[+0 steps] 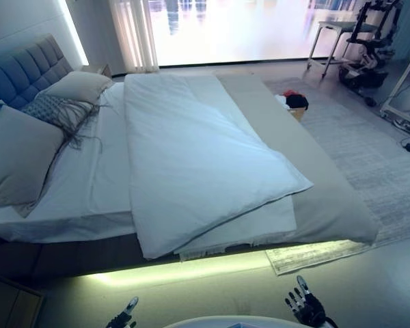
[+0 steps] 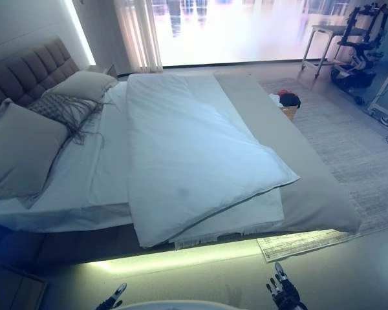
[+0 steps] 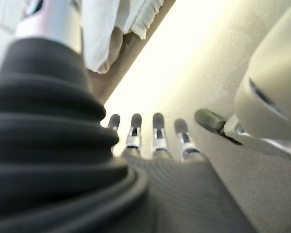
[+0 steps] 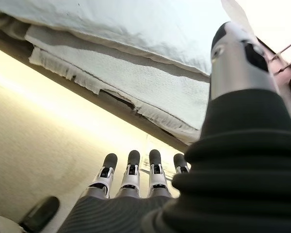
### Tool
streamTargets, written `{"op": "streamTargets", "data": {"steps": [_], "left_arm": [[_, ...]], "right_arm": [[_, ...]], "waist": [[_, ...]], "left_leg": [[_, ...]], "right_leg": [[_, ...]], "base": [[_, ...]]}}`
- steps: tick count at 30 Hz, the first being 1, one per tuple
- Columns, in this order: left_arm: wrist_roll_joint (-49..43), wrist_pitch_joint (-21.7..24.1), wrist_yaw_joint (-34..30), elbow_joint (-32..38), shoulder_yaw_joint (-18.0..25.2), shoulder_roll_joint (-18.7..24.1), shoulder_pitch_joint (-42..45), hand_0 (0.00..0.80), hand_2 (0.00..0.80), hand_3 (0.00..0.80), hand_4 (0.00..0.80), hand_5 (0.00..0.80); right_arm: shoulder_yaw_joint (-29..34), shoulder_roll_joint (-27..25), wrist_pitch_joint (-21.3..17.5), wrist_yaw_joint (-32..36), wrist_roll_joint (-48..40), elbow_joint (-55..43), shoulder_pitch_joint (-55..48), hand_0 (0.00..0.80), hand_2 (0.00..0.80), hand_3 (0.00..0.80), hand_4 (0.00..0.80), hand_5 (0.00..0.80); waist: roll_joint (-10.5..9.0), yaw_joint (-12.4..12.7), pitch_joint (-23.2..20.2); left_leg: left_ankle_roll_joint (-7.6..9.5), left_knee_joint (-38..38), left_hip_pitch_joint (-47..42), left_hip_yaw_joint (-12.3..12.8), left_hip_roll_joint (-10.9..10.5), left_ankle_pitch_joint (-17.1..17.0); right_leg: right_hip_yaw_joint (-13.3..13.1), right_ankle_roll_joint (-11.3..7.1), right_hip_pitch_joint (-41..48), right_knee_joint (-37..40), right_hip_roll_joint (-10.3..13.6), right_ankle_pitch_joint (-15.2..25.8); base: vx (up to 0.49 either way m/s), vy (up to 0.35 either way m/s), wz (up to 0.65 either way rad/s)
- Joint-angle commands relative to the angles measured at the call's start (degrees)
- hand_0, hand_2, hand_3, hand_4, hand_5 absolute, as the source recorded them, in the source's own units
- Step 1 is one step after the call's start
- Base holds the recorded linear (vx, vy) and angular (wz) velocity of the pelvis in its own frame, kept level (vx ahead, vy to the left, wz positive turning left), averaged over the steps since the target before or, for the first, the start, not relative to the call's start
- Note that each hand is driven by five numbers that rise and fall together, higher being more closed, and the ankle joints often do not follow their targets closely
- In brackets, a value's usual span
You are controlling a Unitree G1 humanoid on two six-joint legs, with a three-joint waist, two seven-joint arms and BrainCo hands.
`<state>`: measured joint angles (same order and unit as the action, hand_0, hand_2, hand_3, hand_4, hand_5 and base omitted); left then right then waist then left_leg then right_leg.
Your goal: Make the bed neatly
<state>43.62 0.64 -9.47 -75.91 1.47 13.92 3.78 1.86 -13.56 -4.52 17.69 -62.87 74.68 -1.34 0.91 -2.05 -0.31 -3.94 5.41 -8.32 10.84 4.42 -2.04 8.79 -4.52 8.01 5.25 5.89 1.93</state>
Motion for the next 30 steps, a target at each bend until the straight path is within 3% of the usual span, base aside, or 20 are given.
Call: {"op": "streamTargets", "data": {"steps": [1, 7, 13, 16, 18, 19, 21, 23, 24, 26, 27, 28, 29, 30], "left_arm": [[-1.3, 0.5, 0.8, -4.4, 0.4, -1.1, -5.0, 0.0, 0.0, 0.0, 0.0, 0.0], [-1.6, -0.4, 2.2, -4.8, 0.8, -1.1, -5.0, 0.0, 0.0, 0.0, 0.0, 0.0], [0.5, -0.2, 3.5, -4.4, 2.5, -1.1, -4.8, 0.0, 0.0, 0.0, 0.0, 0.0], [1.8, 0.6, 3.8, -3.4, 3.7, -1.5, -4.3, 0.0, 0.0, 0.0, 0.0, 0.0], [3.2, 1.1, 3.2, -3.8, 4.2, -1.9, -3.9, 0.0, 0.0, 0.0, 0.0, 0.0], [3.5, 1.0, 3.0, -4.0, 4.4, -2.1, -3.8, 0.0, 0.0, 0.0, 0.0, 0.0], [4.1, 0.7, 2.5, -4.5, 4.5, -2.9, -3.2, 0.0, 0.0, 0.0, 0.0, 0.0], [3.2, 0.8, 2.4, -4.5, 4.3, -3.4, -2.4, 0.0, 0.0, 0.0, 0.0, 0.0], [2.8, 0.7, 2.2, -4.2, 3.9, -3.4, -1.8, 0.0, 0.0, 0.0, 0.0, 0.0], [3.0, 0.4, 2.7, -3.9, 2.6, -3.6, -1.3, 0.0, 0.0, 0.0, 0.0, 0.0], [2.8, 0.3, 3.1, -3.9, 2.6, -3.6, -1.1, 0.0, 0.0, 0.0, 0.0, 0.0], [2.6, 0.2, 3.4, -4.2, 3.4, -3.5, -0.7, 0.0, 0.0, 0.0, 0.0, 0.0], [2.4, 0.0, 3.7, -4.4, 3.8, -3.4, -0.6, 0.0, 0.0, 0.0, 0.0, 0.0], [1.9, -0.4, 3.9, -4.7, 4.5, -3.1, -0.6, 0.0, 0.0, 0.0, 0.0, 0.0]], "right_arm": [[3.6, 0.1, 0.5, 1.2, -3.2, 3.7, 5.5, 0.0, 0.0, 0.0, 0.0, 0.0], [4.0, 0.3, -2.4, 0.6, -3.7, 3.8, 6.0, 0.0, 0.0, 0.0, 0.0, 0.0], [3.6, 0.1, -8.3, 0.3, 1.8, 3.0, 6.6, 0.0, 0.0, 0.0, 0.0, 0.0], [1.4, 0.4, -10.3, 1.6, 3.2, 0.3, 8.0, 0.0, 0.0, 0.0, 0.0, 0.0], [0.0, 0.5, -10.9, 3.4, 3.8, -0.5, 8.9, 0.0, 0.0, 0.0, 0.0, 0.0], [-0.2, 0.5, -11.0, 4.2, 4.0, -0.5, 9.1, 0.0, 0.0, 0.0, 0.0, 0.0], [-0.8, 0.1, -11.1, 5.3, 6.0, -0.2, 9.6, 0.0, 0.0, 0.0, 0.0, 0.0], [-1.5, -0.3, -12.1, 3.2, 9.3, -0.1, 9.7, 0.0, 0.0, 0.0, 0.0, 0.0], [-1.7, -0.7, -12.8, 1.6, 10.8, -0.3, 9.6, 0.0, 0.0, 0.0, 0.0, 0.0], [-2.0, -1.1, -13.5, 0.7, 11.1, -0.5, 9.1, 0.0, 0.0, 0.0, 0.0, 0.0], [-2.1, -1.1, -14.2, -0.4, 11.0, -0.4, 8.8, 0.0, 0.0, 0.0, 0.0, 0.0], [-1.8, -1.1, -17.4, -0.6, 11.1, -0.5, 8.2, 0.0, 0.0, 0.0, 0.0, 0.0], [-1.6, -1.1, -17.1, -0.5, 11.5, -0.8, 7.8, 0.0, 0.0, 0.0, 0.0, 0.0], [-1.2, -0.7, -16.4, 0.7, 10.5, -0.7, 7.2, 0.0, 0.0, 0.0, 0.0, 0.0]], "waist": [[-0.76, 1.4, 2.7], [-0.43, 1.1, 2.9], [-0.47, 0.9, 4.1], [-2.44, 1.1, 7.0], [-2.78, 1.6, 8.9], [-2.49, 2.0, 9.5], [-1.43, 3.2, 10.9], [-0.75, 3.8, 11.5], [-0.06, 4.4, 11.6], [-0.33, 5.6, 12.1], [-0.5, 6.0, 12.1], [-0.52, 6.3, 11.9], [-0.41, 6.2, 11.6], [-0.14, 5.8, 11.0]], "left_leg": [[2.59, -0.4, -1.7, -0.4, -3.7, 4.4], [2.59, -0.4, -1.8, -0.3, -3.5, 4.3], [2.85, -2.6, -2.3, -1.2, -3.3, 4.6], [1.87, -19.5, 3.8, -1.2, -1.5, 4.6], [0.9, -29.9, 10.5, -1.9, -0.3, 0.4], [0.5, -31.2, 12.8, -2.8, -0.6, -1.1], [-0.15, -27.9, 16.7, -4.2, -1.9, -4.1], [-0.47, -19.4, 16.3, -2.7, -0.3, -5.7], [-1.32, -10.4, 16.5, -2.7, 0.9, -8.7], [-1.94, -1.1, 17.6, -5.4, 1.9, -10.7], [-2.33, -0.4, 19.2, -6.9, 2.6, -10.5], [-2.84, -0.4, 20.6, -7.7, 3.9, -10.4], [-3.09, -0.4, 20.5, -6.6, 4.8, -10.6], [-3.17, -0.4, 20.2, -3.9, 6.2, -9.9]], "right_leg": [[1.5, -0.54, 1.2, -0.2, -2.0, -0.1], [1.3, -0.38, 1.2, -0.3, -2.2, -0.2], [-0.5, 0.77, 0.6, -3.5, -3.0, -1.9], [-0.8, 3.18, -0.9, -6.9, -2.5, -2.5], [-1.1, 4.85, -1.2, -8.1, -2.9, -3.0], [-1.6, 5.05, -1.1, -8.5, -3.2, -3.2], [-3.3, 4.45, 0.2, -8.7, -4.2, -4.0], [-3.7, 3.88, 2.1, -8.3, -4.7, -5.2], [-4.2, 3.44, 4.2, -7.7, -5.3, -6.3], [-5.7, 2.78, 7.5, -6.4, -4.7, -7.7], [-6.1, 2.59, 8.7, -6.0, -4.4, -8.3], [-6.4, 2.2, 10.4, -5.5, -3.9, -9.5], [-6.1, 1.83, 11.4, -5.5, -3.4, -10.4], [-5.1, 1.09, 12.4, -6.0, -2.3, -11.6]], "base": [[0.0, 0.0, 0.0], [-0.001, -0.013, 0.0], [0.028, -0.072, -0.01], [-0.007, -0.158, -0.15], [0.025, -0.119, -0.46], [0.084, -0.043, -0.54], [0.201, 0.051, -0.53], [0.334, 0.135, -0.52], [0.392, 0.177, -0.44], [0.392, 0.162, -0.41], [0.435, 0.175, -0.52], [0.445, 0.205, -0.58], [0.526, 0.292, -0.56], [0.45, 0.289, -0.16]]}}
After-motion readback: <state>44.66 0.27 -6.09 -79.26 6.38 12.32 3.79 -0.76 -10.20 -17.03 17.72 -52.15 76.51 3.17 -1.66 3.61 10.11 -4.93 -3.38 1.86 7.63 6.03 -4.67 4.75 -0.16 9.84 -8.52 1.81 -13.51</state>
